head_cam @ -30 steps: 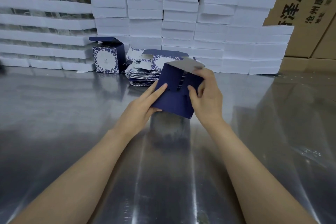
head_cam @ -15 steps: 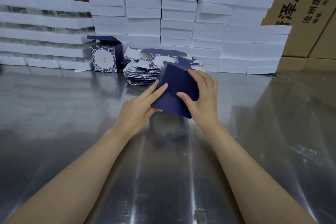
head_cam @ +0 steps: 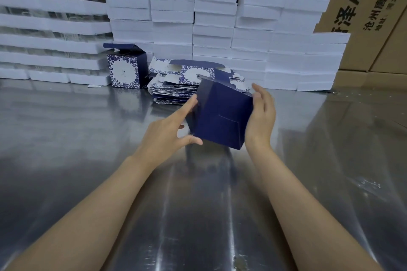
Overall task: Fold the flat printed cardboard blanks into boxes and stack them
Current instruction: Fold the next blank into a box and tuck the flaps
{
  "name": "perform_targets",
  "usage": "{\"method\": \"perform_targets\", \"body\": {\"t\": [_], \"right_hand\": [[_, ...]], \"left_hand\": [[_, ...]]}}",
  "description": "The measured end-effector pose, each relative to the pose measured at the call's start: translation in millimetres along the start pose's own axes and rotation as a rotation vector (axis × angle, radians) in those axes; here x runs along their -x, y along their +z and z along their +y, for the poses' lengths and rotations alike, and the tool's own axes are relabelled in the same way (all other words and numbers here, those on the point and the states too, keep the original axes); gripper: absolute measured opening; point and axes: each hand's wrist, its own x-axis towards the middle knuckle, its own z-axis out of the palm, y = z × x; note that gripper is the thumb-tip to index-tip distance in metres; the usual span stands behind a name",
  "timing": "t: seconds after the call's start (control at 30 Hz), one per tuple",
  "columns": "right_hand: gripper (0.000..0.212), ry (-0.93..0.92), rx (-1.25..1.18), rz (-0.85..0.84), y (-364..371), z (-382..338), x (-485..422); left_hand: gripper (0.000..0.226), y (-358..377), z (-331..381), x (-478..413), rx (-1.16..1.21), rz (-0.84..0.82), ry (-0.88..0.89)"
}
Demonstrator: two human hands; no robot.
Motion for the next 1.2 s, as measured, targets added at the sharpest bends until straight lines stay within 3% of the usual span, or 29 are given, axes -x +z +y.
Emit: {"method": "perform_targets", "body": {"t": [0.07,0.13,0.23,0.33,0.4,0.53,0.63,0.77,0.83,0.9,0.97,1.07,1.2], "right_hand": [[0.028,0.159,-0.080,-0.008,-3.3,0.6,-4.7],[0.022,0.146,-0.087,-0.015,-6.2,-0.9,-5.6],[0.011,-0.081,-0.050,-0.015,-7.1,-2.0,-2.3],[0.036,-0.316,-0.026,-0.099,-2.1,0.0,4.3],[0.040,-0.337,-0.038,-0.133,5.5,1.6,10.2],[0.050,-0.229,-0.025,-0.219,11.0,19.8,19.2],[0.054,-0.064,0.080,-0.334,3.9,39.0,19.6],[0.049,0.091,0.171,-0.278,1.7,45.7,13.9],[0.042,0.101,0.192,-0.307,3.6,44.6,16.6],[0.035,0.118,0.205,-0.385,5.9,43.4,21.7],[0.040,0.104,0.228,-0.427,7.6,43.6,23.4],[0.047,0.081,0.269,-0.288,8.0,41.0,18.9],[0.045,0.217,0.149,-0.124,0.6,40.8,9.8]], "left_hand": [[0.093,2.5,0.3,1.3,-0.003,-0.008,0.002],[0.087,5.0,1.6,2.3,-0.016,0.050,0.012],[0.072,5.6,1.2,2.4,-0.072,0.201,0.045],[0.069,4.6,0.0,0.8,-0.037,0.340,0.109],[0.072,3.8,0.2,-0.2,0.035,0.398,0.139],[0.053,-0.4,-6.4,-2.2,0.074,0.543,0.077],[0.044,-1.3,-13.2,2.1,0.164,0.564,-0.150],[0.047,-0.6,-18.9,-4.1,0.281,0.673,-0.414],[0.052,0.9,-23.4,-7.6,0.343,0.630,-0.492],[0.065,7.1,-28.0,-9.7,0.454,0.471,-0.546],[0.068,12.5,-26.9,-10.3,0.579,0.374,-0.563],[0.056,8.1,-27.8,-8.7,0.551,0.543,-0.619],[0.051,-1.5,-31.0,-8.0,0.579,0.680,-0.602]]}}
